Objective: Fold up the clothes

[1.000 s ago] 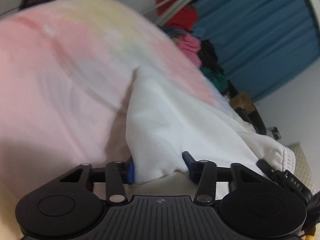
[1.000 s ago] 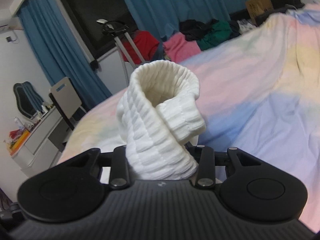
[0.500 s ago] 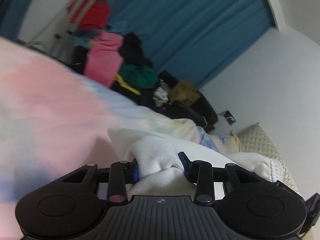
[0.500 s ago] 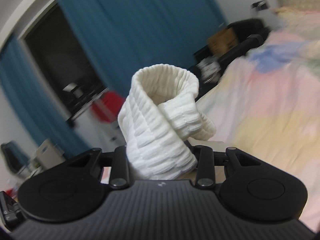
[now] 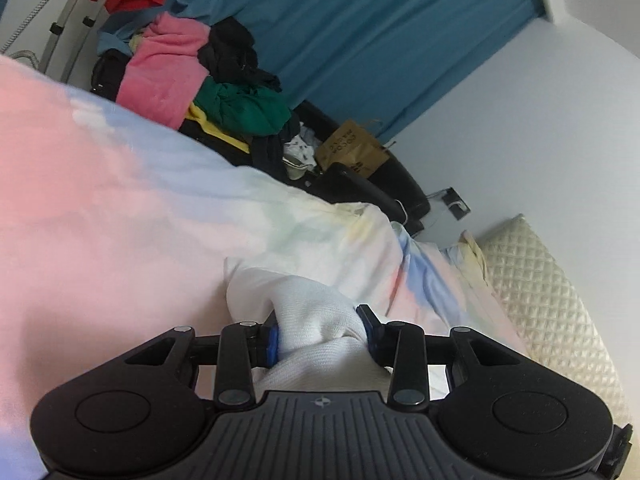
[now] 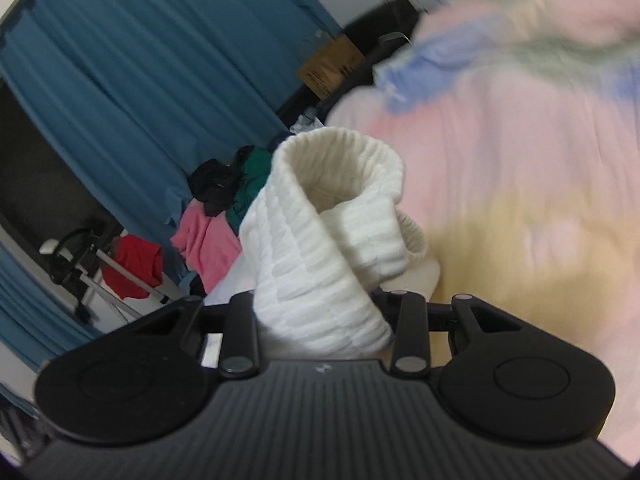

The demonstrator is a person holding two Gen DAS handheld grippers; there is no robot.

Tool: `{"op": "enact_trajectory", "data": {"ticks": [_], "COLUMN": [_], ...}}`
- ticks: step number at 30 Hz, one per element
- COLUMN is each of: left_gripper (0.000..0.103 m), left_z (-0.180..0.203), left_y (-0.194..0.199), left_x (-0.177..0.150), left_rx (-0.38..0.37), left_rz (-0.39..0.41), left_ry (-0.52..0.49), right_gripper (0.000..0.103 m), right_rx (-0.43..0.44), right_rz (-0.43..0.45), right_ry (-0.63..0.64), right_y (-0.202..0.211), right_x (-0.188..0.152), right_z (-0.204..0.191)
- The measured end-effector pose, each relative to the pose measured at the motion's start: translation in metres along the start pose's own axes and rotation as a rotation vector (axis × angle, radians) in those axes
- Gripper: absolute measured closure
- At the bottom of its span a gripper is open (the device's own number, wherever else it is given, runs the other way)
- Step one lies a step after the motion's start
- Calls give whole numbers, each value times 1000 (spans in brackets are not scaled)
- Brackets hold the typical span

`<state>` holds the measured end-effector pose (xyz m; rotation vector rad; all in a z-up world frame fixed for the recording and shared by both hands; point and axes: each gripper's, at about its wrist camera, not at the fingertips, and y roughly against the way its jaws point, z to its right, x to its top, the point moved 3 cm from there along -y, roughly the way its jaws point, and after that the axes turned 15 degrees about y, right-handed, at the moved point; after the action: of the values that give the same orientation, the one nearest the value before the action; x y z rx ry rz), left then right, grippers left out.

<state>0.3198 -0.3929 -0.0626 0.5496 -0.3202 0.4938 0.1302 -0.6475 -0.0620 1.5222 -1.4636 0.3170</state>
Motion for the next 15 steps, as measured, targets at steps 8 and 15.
{"op": "enact_trajectory", "data": {"ticks": [8, 15], "left_gripper": [80, 82], "left_z": [-88, -62], "left_y": [16, 45], "left_x": [-23, -24], "left_rx": [108, 182], "left_rz": [-73, -49], "left_ry": [66, -75], "right_gripper": [63, 53], "right_rx": [-69, -111], "right_rz": [-102, -168], "right_ry": [-236, -213], "right_y": [13, 20], "right_x": [-108, -111], "right_z": [55, 46]}}
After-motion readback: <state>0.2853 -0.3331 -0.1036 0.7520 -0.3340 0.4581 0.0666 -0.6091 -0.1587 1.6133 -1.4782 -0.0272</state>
